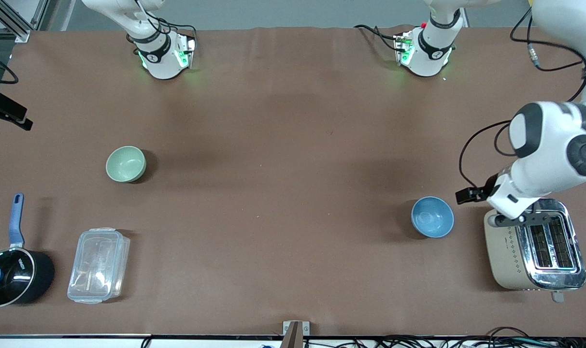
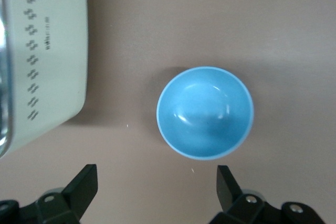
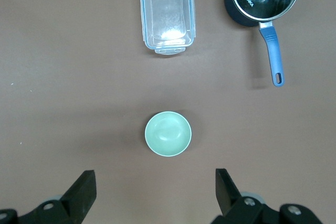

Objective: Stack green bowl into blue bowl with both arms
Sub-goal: 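Reach the left gripper down toward the blue bowl rim, then grasp the blue bowl with the left gripper while the right gripper reaches the green bowl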

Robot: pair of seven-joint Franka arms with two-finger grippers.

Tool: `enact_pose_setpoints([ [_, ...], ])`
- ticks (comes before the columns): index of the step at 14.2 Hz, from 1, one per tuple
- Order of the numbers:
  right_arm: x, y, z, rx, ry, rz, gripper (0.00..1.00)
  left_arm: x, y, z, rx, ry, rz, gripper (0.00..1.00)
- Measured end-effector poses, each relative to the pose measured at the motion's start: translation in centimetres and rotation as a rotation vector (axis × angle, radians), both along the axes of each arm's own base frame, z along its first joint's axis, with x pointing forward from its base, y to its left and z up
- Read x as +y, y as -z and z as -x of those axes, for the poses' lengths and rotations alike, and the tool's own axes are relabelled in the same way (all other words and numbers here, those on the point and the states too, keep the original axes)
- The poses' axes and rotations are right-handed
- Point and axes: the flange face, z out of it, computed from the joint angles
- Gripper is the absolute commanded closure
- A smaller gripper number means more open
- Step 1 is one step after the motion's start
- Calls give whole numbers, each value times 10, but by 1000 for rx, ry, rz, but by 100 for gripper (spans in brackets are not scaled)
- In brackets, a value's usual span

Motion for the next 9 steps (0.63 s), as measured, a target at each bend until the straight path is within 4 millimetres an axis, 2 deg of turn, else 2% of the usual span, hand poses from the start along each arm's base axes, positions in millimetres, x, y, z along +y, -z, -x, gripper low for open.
enact_pose_setpoints([
  [2, 0, 1, 0, 4, 0, 0, 0, 0, 28, -2, -9, 22, -21, 4],
  [6, -3, 16, -1, 28, 5, -2, 0, -2, 79, 1, -19, 38, -21, 29],
  [9, -11, 43, -5, 49, -10, -5, 1, -2, 108, 1, -12, 40, -15, 41],
])
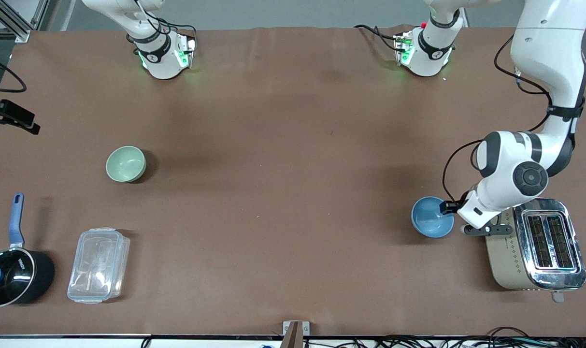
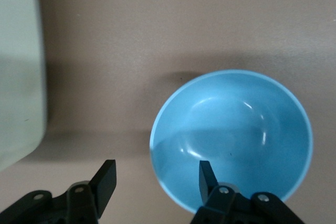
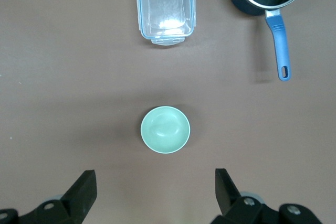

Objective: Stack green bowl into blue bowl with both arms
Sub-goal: 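Grasp the blue bowl with the left gripper while the right gripper reaches the green bowl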

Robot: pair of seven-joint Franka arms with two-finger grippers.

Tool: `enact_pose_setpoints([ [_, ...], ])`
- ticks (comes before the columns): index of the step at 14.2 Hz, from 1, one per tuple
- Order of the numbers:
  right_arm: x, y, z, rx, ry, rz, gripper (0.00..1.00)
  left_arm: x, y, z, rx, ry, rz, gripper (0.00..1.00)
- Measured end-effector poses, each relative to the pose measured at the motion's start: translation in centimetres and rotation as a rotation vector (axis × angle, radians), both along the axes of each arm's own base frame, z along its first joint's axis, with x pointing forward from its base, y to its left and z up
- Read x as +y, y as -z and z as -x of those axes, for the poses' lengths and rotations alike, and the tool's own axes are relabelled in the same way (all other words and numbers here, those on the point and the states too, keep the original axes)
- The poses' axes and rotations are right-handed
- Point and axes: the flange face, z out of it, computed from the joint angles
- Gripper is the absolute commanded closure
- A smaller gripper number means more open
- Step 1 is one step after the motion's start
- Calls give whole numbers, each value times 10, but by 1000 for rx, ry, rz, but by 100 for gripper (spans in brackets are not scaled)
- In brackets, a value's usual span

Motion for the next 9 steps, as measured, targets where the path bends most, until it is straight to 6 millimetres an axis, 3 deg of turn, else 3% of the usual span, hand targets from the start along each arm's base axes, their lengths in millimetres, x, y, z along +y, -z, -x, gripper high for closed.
enact_pose_setpoints([
  [2, -15, 31, -1, 18, -1, -23, 2, -1, 18, -1, -3, 2, 5, 46],
  [3, -26, 49, 0, 25, 4, -47, 2, -1, 26, -1, -7, 3, 7, 54],
  [6, -59, 111, 11, 36, 30, -124, 2, 0, 39, -1, -6, 3, 9, 96],
  [9, -79, 180, 29, 33, 63, -190, 2, -2, 37, -2, -9, 3, 10, 99],
])
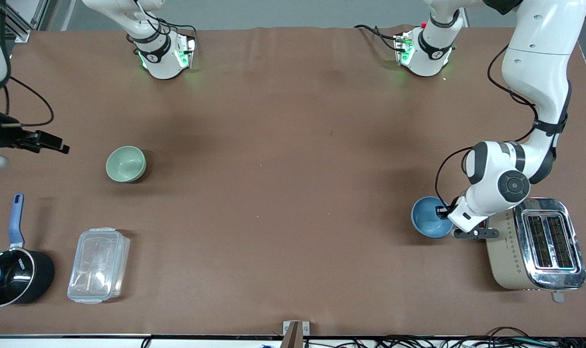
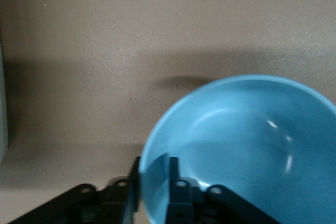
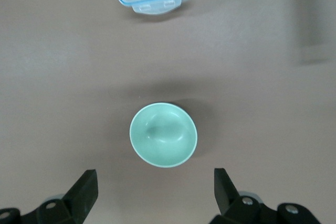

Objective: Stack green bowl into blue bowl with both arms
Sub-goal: 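Grasp the blue bowl with the left gripper while the right gripper reaches the green bowl, then slide the blue bowl to center while the right gripper grasps the green bowl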

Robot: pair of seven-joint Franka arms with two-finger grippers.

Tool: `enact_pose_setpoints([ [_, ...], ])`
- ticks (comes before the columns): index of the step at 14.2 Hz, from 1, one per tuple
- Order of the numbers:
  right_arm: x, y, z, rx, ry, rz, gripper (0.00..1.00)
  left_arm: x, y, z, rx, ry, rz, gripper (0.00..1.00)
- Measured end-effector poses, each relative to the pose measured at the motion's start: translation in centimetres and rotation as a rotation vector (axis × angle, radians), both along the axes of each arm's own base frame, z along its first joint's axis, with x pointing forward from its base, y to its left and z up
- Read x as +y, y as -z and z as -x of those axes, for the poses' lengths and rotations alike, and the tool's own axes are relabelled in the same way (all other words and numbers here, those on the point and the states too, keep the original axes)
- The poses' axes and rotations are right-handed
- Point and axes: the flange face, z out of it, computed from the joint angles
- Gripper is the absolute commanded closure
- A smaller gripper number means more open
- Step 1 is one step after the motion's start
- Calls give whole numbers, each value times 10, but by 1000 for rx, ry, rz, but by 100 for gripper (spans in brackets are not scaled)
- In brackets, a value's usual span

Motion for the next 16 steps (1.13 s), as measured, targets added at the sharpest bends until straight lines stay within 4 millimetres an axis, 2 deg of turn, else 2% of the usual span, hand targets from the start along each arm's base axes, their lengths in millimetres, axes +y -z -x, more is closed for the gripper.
enact_pose_setpoints([
  [3, -2, 66, 23, -11, 34, 1, 3, -16, -19, -5, -28, -21, 13, 100],
  [5, 0, 102, 38, -38, 47, 29, 5, -51, -27, -2, -33, -42, 43, 100],
  [7, 1, 134, 49, -25, 53, 45, 8, -107, -41, 9, -21, -76, 88, 100],
  [11, -2, 187, 53, 16, 72, 46, 12, -246, -68, 52, -3, -126, 156, 100],
  [14, -4, 228, 60, 24, 74, -39, 21, -352, -63, 98, 15, -96, 172, 100],
  [16, -5, 241, 63, 2, 48, -88, 34, -399, -46, 117, 35, -95, 180, 100],
])
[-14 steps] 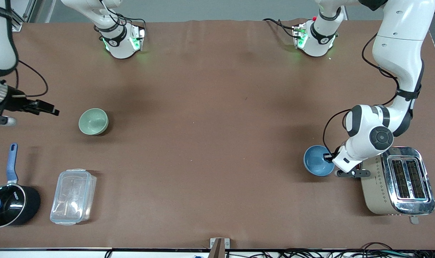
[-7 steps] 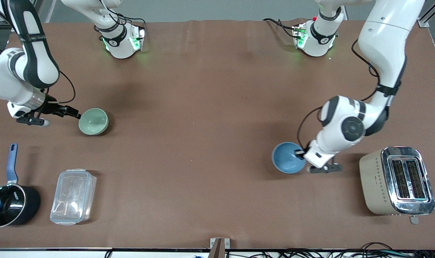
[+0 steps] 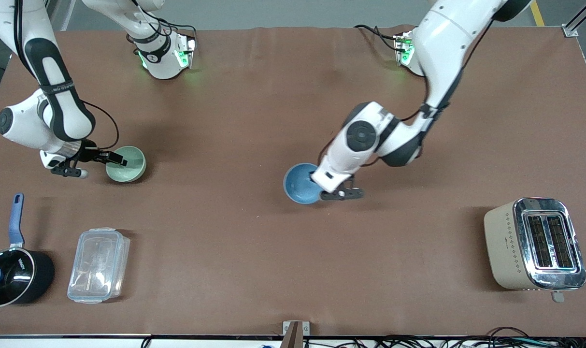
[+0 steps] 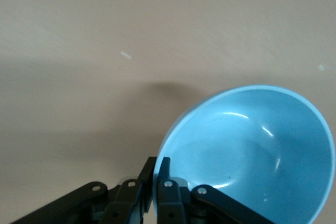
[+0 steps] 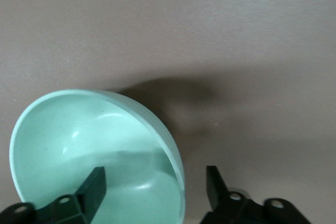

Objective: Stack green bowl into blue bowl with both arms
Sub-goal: 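Slide the blue bowl to center while the right gripper grasps the green bowl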

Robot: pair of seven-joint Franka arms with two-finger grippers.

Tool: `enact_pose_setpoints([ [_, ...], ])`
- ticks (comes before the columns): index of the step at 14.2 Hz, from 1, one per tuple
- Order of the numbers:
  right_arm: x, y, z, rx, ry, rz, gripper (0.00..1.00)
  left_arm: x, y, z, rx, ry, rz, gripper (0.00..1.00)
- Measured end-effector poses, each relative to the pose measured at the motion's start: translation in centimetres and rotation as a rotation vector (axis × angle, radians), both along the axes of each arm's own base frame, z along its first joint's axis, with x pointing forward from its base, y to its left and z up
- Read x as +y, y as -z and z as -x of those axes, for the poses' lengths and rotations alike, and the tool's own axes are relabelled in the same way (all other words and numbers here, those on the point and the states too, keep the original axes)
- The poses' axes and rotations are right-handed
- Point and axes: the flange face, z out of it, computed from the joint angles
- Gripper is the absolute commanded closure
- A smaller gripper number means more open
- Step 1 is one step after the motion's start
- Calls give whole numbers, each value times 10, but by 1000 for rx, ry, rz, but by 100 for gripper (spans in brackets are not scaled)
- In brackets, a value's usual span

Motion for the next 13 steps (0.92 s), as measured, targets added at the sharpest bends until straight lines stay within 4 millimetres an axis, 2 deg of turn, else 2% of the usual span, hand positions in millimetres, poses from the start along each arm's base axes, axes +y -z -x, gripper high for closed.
enact_pose_setpoints([
  [1, -1, 1, -1, -11, -16, -7, 40, -16, 11, 6, 8, 3, 1, 100],
  [3, -2, -2, -5, -27, -31, -8, 83, -37, 34, 15, 16, 16, -12, 99],
  [4, -2, -3, -6, -32, -33, -7, 95, -42, 44, 18, 16, 17, -19, 99],
  [6, -4, -5, -7, -39, -35, -5, 100, -49, 52, 18, 3, 5, -5, 95],
  [7, -4, -5, -8, -41, -36, -4, 100, -51, 52, 18, -5, -2, 5, 73],
  [8, -4, -6, -8, -43, -37, -4, 100, -53, 53, 18, -8, -11, 12, 27],
  [9, -5, -6, -8, -44, -36, -5, 100, -54, 54, 19, -10, -13, 15, 0],
  [11, -5, -13, -12, -61, -35, -4, 100, -53, 57, 16, -17, -14, 11, 0],
  [13, -6, -39, -22, -118, -36, 0, 100, -42, 43, -6, -76, -3, -24, 0],
])
